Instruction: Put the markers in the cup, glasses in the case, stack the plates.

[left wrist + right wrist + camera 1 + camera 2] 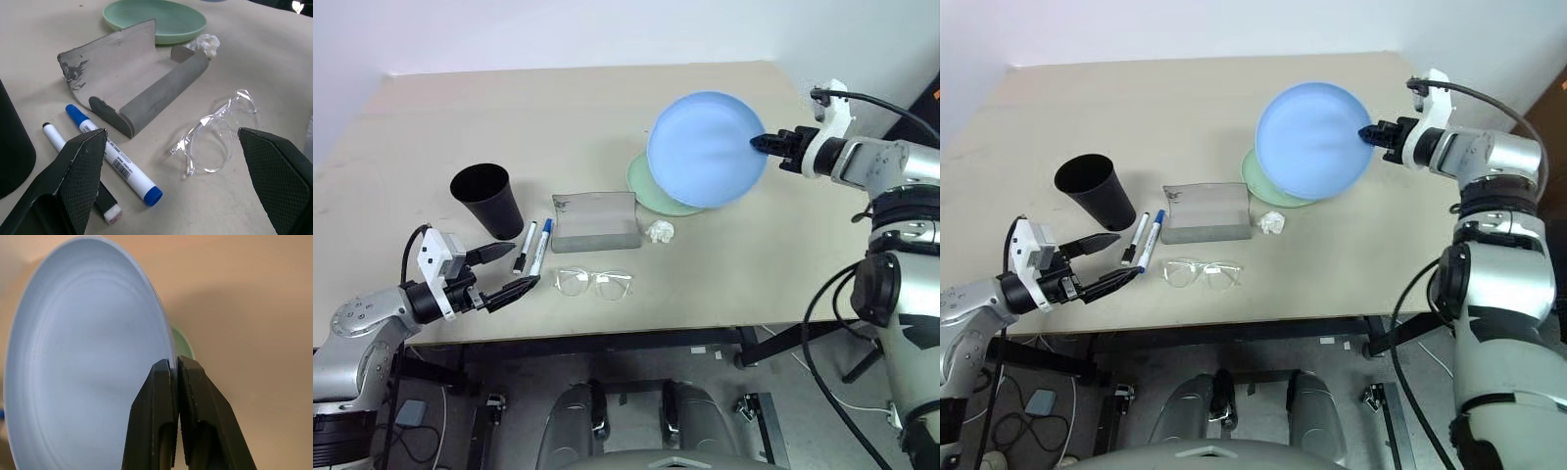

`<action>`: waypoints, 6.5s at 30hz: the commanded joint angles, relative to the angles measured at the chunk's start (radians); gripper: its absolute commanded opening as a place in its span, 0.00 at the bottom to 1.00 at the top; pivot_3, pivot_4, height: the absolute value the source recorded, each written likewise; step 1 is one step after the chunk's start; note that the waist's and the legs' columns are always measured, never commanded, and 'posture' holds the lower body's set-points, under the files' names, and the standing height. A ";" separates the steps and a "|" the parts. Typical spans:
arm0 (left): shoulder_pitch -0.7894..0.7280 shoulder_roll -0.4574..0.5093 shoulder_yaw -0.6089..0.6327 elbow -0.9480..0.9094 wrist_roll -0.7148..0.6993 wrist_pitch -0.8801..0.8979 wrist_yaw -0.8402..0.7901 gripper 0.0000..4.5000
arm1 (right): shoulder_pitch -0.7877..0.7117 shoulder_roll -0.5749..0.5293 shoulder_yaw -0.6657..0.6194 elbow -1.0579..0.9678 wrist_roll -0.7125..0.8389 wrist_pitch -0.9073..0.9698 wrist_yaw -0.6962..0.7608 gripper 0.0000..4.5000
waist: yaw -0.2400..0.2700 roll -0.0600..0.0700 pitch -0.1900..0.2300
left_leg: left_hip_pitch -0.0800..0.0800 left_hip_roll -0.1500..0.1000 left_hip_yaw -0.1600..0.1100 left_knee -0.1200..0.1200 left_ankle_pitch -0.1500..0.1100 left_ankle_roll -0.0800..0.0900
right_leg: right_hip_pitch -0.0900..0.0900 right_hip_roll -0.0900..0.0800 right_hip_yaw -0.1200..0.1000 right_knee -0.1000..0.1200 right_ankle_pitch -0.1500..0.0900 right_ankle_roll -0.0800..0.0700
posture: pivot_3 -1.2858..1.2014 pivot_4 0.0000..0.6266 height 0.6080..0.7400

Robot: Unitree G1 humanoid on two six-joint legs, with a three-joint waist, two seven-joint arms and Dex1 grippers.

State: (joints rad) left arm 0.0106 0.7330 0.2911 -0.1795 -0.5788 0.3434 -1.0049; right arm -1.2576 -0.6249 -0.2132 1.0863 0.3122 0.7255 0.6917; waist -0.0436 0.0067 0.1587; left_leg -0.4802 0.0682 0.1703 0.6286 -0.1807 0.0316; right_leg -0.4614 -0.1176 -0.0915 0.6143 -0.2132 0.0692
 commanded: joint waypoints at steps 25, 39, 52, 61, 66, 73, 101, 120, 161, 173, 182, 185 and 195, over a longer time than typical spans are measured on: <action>0.013 -0.007 -0.001 0.079 0.043 -0.109 -0.051 1.00 | -0.094 0.198 0.073 0.183 -0.227 -0.286 -0.187 0.57 | -0.003 0.000 0.000 | 0.001 0.001 0.005 0.003 0.001 0.000 | 0.000 0.000 0.002 0.009 0.000 0.001 | 0.52 0.24 0.78; 0.014 -0.017 -0.005 0.108 0.060 -0.144 -0.069 1.00 | -0.006 0.115 0.146 -0.131 -0.198 -0.325 0.248 0.94 | -0.001 0.000 0.000 | 0.001 0.002 0.007 0.003 0.000 0.000 | -0.004 -0.001 0.004 0.010 0.000 0.000 | 0.52 0.24 0.78; -0.001 -0.018 0.000 0.065 0.065 -0.131 -0.012 1.00 | 0.481 0.028 0.250 -0.879 0.018 -0.003 0.530 0.94 | -0.001 -0.001 -0.001 | 0.003 0.004 0.007 0.003 0.000 0.000 | -0.004 -0.001 0.003 0.011 0.001 -0.001 | 0.52 0.24 0.78; -0.014 -0.022 -0.015 0.046 0.068 -0.121 0.010 1.00 | 0.502 0.070 0.315 -0.834 -0.013 -0.060 0.481 0.94 | 0.002 -0.001 -0.001 | 0.002 0.009 0.011 0.002 0.000 0.000 | -0.007 0.000 0.001 0.007 0.001 -0.002 | 0.52 0.24 0.78; -0.019 -0.016 -0.009 0.038 0.061 -0.110 0.016 1.00 | 0.469 0.116 0.376 -0.714 -0.078 -0.114 0.442 0.94 | 0.000 -0.001 -0.001 | 0.002 0.010 0.014 0.002 0.000 0.000 | -0.007 0.001 0.001 0.005 0.001 -0.002 | 0.52 0.24 0.78; -0.010 -0.006 0.008 0.041 0.056 -0.112 0.007 1.00 | 0.406 0.191 0.395 -0.546 -0.131 -0.221 0.400 0.94 | 0.000 -0.001 -0.001 | 0.002 0.010 0.015 0.002 0.000 0.000 | -0.008 0.000 0.001 0.006 0.002 -0.002 | 0.52 0.24 0.78; -0.007 -0.019 -0.016 0.039 0.073 -0.120 0.016 1.00 | 0.227 0.176 0.177 -0.487 -0.015 -0.178 0.302 0.01 | -0.002 -0.001 -0.001 | 0.001 0.012 0.019 0.002 0.000 0.000 | -0.011 -0.001 0.001 0.006 0.004 -0.004 | 0.52 0.24 0.78; 0.002 -0.009 -0.003 0.055 0.071 -0.133 -0.006 1.00 | 0.037 0.251 0.129 0.031 -0.148 -0.340 0.065 0.63 | -0.004 -0.001 -0.001 | 0.002 0.016 0.024 0.003 0.001 -0.001 | -0.010 0.002 0.002 0.009 0.007 -0.004 | 0.52 0.24 0.78; 0.185 0.106 0.152 -0.164 -0.107 0.133 -0.058 1.00 | 0.072 0.493 0.689 -0.414 -0.104 0.143 0.691 0.99 | 0.003 -0.004 -0.002 | 0.000 0.017 0.037 -0.016 0.004 -0.007 | -0.020 -0.001 0.001 0.005 0.009 -0.010 | 0.52 0.24 0.78; 0.199 0.072 0.127 -0.061 -0.041 0.016 -0.122 1.00 | 0.055 0.530 0.735 -0.332 -0.188 0.100 0.727 0.99 | -0.022 -0.005 -0.002 | 0.000 0.018 0.038 -0.014 0.007 -0.011 | -0.028 0.001 0.003 0.005 0.010 -0.010 | 0.52 0.24 0.78; 0.195 0.062 0.112 -0.046 -0.024 -0.009 -0.131 1.00 | 0.056 0.559 0.740 -0.345 -0.197 0.116 0.741 0.99 | -0.026 -0.006 -0.003 | 0.000 0.019 0.037 -0.014 0.007 -0.011 | -0.028 0.000 0.003 0.008 0.010 -0.010 | 0.52 0.24 0.78; 0.184 0.067 0.109 -0.071 -0.030 0.014 -0.116 1.00 | 0.054 0.570 0.747 -0.335 -0.204 0.117 0.743 0.99 | -0.026 -0.006 -0.003 | 0.000 0.019 0.037 -0.013 0.007 -0.011 | -0.029 0.000 0.003 0.008 0.010 -0.010 | 0.52 0.24 0.78; 0.168 0.072 0.105 -0.136 -0.047 0.077 -0.077 1.00 | 0.029 0.590 0.765 -0.297 -0.244 0.083 0.766 0.99 | -0.026 -0.006 -0.003 | 0.001 0.019 0.037 -0.012 0.007 -0.011 | -0.029 0.000 0.003 0.011 0.010 -0.010 | 0.52 0.24 0.78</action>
State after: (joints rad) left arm 0.1836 0.7942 0.3872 -0.2829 -0.6115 0.4148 -1.0852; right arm -1.1951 -0.0480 0.5485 0.7899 0.0790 0.8232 1.4426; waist -0.0692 0.0003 0.1560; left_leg -0.4795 0.0872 0.2073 0.6167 -0.1740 0.0202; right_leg -0.4905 -0.1180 -0.0889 0.6261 -0.2030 0.0588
